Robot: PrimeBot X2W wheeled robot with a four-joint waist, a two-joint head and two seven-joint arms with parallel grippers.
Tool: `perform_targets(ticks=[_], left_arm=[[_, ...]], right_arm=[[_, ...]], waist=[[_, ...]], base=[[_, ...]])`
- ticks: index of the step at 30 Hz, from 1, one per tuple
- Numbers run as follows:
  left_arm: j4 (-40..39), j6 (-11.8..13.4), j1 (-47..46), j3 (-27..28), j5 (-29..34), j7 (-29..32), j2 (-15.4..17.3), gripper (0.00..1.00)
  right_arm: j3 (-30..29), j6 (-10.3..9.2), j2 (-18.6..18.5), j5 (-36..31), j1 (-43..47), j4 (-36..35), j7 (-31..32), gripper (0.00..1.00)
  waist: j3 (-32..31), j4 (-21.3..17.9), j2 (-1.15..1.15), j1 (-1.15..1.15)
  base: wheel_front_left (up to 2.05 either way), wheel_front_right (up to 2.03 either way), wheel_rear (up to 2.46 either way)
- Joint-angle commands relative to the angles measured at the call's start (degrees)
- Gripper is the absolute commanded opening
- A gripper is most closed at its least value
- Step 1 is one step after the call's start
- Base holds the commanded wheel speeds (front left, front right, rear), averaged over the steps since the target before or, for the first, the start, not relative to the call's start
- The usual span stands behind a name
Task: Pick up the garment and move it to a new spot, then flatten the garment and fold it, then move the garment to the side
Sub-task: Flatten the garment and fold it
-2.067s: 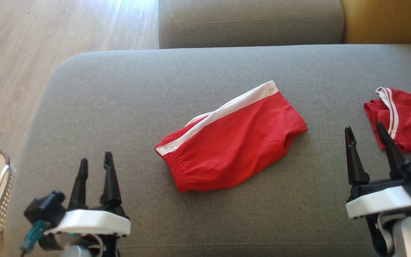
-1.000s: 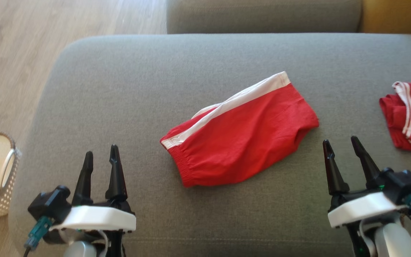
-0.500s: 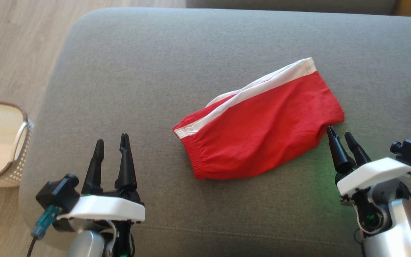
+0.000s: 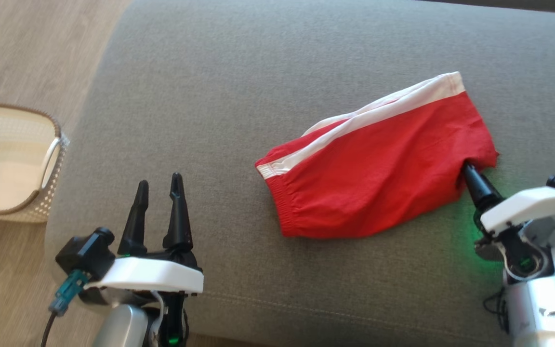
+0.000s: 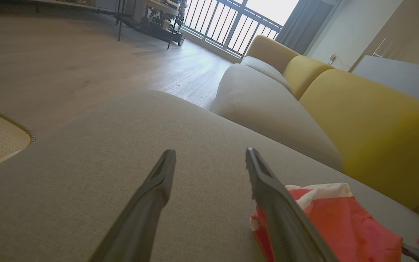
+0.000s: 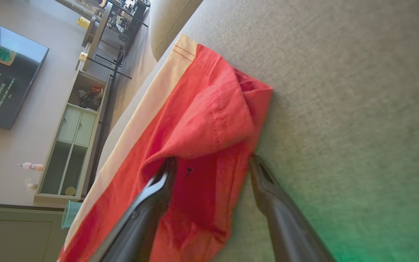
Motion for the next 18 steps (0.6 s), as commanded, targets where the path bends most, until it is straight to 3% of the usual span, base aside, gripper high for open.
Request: perform_targets(ticks=[1, 10, 18], left_arm=[[-2.29, 0.15, -2.66, 1.43, -0.25, -0.44, 0.37, 1.0], [-2.18, 0.42, -2.82, 1.09, -0.3, -0.44, 0.37, 1.0], [-1.4, 0.2, -2.53, 1.23, 0.37, -0.44, 0.37, 1.0]], right_arm=[[0.39, -0.01, 0.17, 1.12, -3.26, -0.62, 0.92, 1.0], [-2.23, -0.01, 0.21, 1.09, -5.96, 2.65, 0.64, 1.0], [-1.29, -0.01, 0.24, 3.97, -4.26, 0.71, -0.24, 1.0]], waist=[[0.66, 0.87, 0.0, 0.0], [1.05, 2.1, 0.0, 0.0], [-0.05, 0.93, 0.0, 0.0]], base=[[0.0, 0.0, 0.0], [0.0, 0.0, 0.0], [0.0, 0.0, 0.0]])
